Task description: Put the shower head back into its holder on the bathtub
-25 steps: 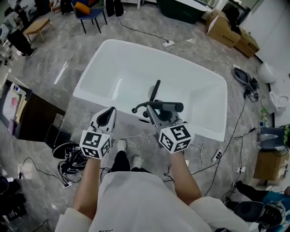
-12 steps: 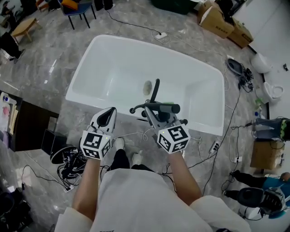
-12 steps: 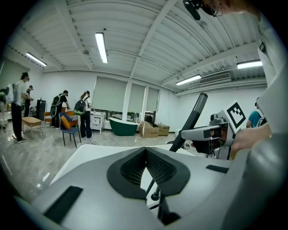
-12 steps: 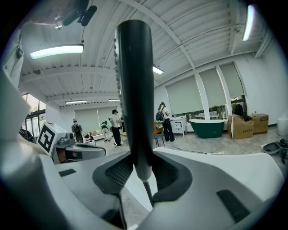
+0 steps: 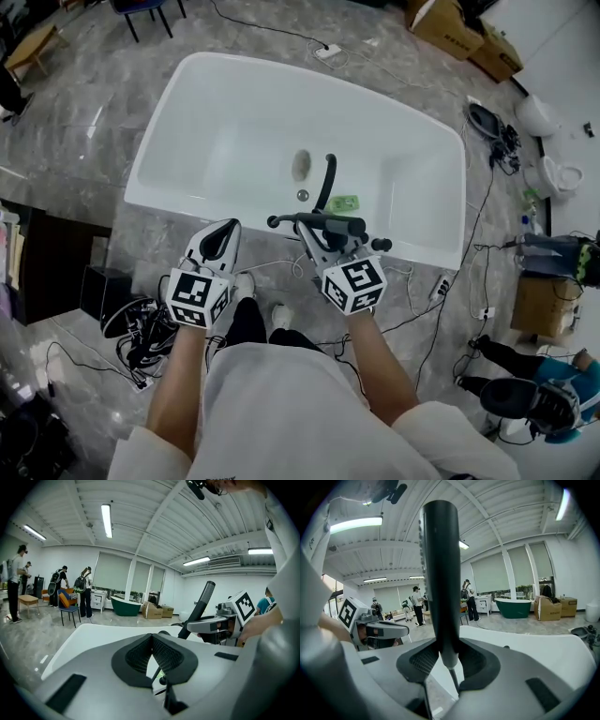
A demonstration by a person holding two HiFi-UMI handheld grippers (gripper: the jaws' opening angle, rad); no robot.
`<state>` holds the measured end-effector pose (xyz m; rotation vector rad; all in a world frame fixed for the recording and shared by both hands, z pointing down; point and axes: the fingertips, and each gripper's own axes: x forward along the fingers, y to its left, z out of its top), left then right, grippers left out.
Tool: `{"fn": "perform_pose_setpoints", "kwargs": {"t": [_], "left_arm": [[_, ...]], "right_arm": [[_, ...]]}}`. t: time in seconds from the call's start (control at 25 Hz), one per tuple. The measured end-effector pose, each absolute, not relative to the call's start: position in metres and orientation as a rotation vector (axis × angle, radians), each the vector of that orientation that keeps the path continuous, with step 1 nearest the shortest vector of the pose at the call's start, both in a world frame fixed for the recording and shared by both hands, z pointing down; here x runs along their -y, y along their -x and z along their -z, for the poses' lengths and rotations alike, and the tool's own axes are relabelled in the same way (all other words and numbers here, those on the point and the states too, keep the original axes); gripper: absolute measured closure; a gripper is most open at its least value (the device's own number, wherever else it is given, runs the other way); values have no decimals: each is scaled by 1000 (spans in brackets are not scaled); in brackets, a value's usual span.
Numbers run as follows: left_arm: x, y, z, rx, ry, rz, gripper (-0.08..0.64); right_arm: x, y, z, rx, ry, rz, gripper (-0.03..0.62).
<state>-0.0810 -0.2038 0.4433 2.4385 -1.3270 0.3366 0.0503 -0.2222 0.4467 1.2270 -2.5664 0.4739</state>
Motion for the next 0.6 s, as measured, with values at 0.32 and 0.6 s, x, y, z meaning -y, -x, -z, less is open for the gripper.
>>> {"fn": "perform_pose_setpoints", "kwargs": {"t": [0.32,0.6], "left_arm": [[213,74,-476,1266,-2415,-366,552],[216,70,-510,1223,-2392,-394,551]], "right_arm": [[230,-47,-486,2515,-1221,-510,449],[233,-45,-534,2436,-1217,-518,449]]}}
